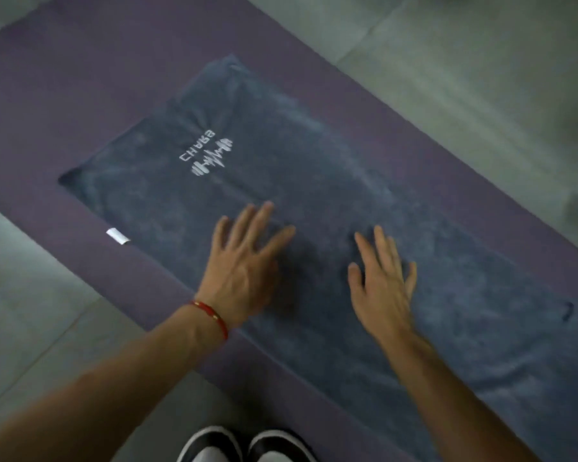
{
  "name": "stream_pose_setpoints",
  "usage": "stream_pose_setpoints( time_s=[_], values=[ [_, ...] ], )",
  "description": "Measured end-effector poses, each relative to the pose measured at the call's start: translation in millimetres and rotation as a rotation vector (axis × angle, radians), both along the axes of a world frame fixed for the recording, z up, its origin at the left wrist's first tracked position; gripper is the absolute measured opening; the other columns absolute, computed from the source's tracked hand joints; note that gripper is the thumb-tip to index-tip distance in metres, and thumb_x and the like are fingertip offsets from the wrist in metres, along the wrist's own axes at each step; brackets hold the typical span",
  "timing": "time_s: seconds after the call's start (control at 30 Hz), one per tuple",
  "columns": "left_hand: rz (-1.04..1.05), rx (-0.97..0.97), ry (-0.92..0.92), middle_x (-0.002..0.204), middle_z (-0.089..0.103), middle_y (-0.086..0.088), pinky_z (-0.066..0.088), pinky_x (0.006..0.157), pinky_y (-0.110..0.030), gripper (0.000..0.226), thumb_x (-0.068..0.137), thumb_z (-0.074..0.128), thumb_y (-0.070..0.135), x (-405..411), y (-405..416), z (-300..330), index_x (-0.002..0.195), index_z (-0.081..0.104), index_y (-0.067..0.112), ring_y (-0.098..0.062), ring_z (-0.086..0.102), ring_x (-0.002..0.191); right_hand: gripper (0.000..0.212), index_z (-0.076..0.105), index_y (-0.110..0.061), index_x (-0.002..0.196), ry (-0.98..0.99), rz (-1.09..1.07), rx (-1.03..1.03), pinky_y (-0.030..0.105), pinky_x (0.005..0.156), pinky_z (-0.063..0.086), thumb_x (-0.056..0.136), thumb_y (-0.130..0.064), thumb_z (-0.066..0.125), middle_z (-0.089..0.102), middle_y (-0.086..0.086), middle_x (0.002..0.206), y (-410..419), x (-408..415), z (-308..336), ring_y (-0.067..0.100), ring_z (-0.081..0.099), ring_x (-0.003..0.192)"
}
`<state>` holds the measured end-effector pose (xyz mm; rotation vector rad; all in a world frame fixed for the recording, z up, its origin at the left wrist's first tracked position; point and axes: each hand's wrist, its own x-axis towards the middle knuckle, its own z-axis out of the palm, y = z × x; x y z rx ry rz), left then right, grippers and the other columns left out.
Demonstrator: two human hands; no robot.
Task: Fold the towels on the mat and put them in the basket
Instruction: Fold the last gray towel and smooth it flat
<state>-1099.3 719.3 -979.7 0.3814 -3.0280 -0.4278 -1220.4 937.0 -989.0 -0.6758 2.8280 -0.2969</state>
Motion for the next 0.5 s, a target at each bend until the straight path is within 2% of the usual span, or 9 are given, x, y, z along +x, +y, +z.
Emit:
stream_pose_setpoints(
  time_s=[0.07, 0.13, 0.23, 0.37, 0.5],
  values=[
    [-0.143, 0.075, -0.097, 0.162, 0.024, -0.008, 0.029, 0.11, -0.061, 0.068, 0.076, 0.056, 0.035, -13.7, 47.7, 13.6, 0.144, 0.046, 0.035, -0.033, 0.025, 0.147, 0.056, 0.041, -0.027, 0.15, -0.016, -0.125, 0.034, 0.066, 0.114, 0.018, 0.096, -0.043, 0.039, 0.028, 0.0, 0.163, 61.4, 10.0, 7.6, 0.021, 0.025, 0.151],
    [-0.295, 0.09, -0.176, 0.164, 0.015, -0.004, 0.026, 0.113, -0.061, 0.072, 0.077, 0.052, 0.037, -23.2, 84.8, 35.9, 0.147, 0.038, 0.038, -0.031, 0.015, 0.151, 0.052, 0.045, -0.023, 0.148, -0.03, -0.286, 0.048, 0.067, 0.113, 0.02, 0.098, -0.034, 0.052, 0.031, 0.003, 0.162, 119.7, 18.0, 22.0, 0.025, 0.029, 0.149],
    [-0.517, 0.051, -0.242, 0.166, 0.007, -0.002, 0.02, 0.115, -0.061, 0.073, 0.08, 0.046, 0.036, -25.8, 122.0, 73.4, 0.151, 0.03, 0.039, -0.029, 0.004, 0.152, 0.055, 0.043, -0.022, 0.149, -0.095, -0.618, 0.051, 0.068, 0.112, 0.022, 0.096, -0.027, 0.059, 0.024, 0.006, 0.164, 192.4, 32.6, 43.0, 0.028, 0.021, 0.15],
    [-0.667, -0.048, -0.318, 0.166, -0.001, 0.001, 0.015, 0.118, -0.056, 0.07, 0.087, 0.045, 0.035, -27.9, 161.3, 122.9, 0.153, 0.022, 0.042, -0.026, -0.005, 0.153, 0.062, 0.027, -0.021, 0.152, -0.302, -1.096, 0.017, 0.07, 0.11, 0.021, 0.098, -0.031, 0.054, 0.013, 0.02, 0.161, 256.2, 61.1, 61.0, 0.039, 0.01, 0.149],
    [-0.659, -0.047, -0.332, 0.166, -0.001, 0.002, 0.015, 0.12, -0.047, 0.068, 0.088, 0.039, 0.037, -19.2, 199.8, 148.4, 0.154, 0.02, 0.041, -0.023, -0.005, 0.152, 0.061, 0.013, -0.01, 0.154, -0.424, -1.186, -0.055, 0.059, 0.113, 0.025, 0.103, -0.028, 0.04, 0.023, 0.029, 0.154, 300.1, 92.4, 57.5, 0.046, 0.023, 0.143]
  ],
)
